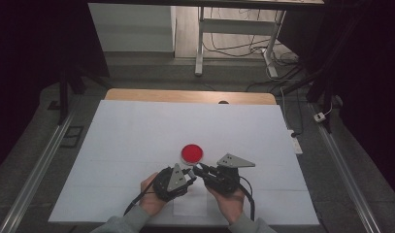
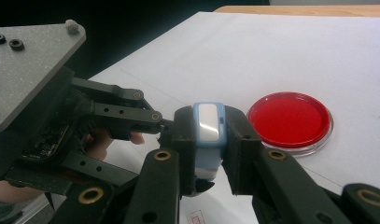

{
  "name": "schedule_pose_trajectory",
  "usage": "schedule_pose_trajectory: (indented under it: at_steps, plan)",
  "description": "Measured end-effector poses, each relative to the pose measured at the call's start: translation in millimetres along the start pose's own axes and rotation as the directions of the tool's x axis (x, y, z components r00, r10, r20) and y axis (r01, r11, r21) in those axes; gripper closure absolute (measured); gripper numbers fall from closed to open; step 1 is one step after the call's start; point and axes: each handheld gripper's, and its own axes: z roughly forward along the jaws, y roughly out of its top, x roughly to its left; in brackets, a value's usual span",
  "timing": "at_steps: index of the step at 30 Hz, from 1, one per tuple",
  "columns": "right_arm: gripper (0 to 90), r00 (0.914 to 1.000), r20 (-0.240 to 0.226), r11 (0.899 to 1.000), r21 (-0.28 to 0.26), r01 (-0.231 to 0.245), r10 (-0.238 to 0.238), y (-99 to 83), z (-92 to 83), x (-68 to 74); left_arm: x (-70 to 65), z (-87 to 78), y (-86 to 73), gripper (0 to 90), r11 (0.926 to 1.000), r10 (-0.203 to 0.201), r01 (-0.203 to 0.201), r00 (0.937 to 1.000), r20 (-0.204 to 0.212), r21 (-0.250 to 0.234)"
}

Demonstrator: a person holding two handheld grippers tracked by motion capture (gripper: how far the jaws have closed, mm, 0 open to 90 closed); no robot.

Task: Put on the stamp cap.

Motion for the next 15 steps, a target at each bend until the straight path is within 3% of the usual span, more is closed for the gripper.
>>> schedule_pose_trajectory:
  at_steps: [15]
  plan:
    - [75.4, 1.0000, 0.002, 1.000, -0.004, 0.001, -0.001, -0.2, 0.0, 0.0, 0.2, 0.3, -0.2, 64.5, 1.0000, 0.005, -0.005, 1.0000, -0.001, 0.001]
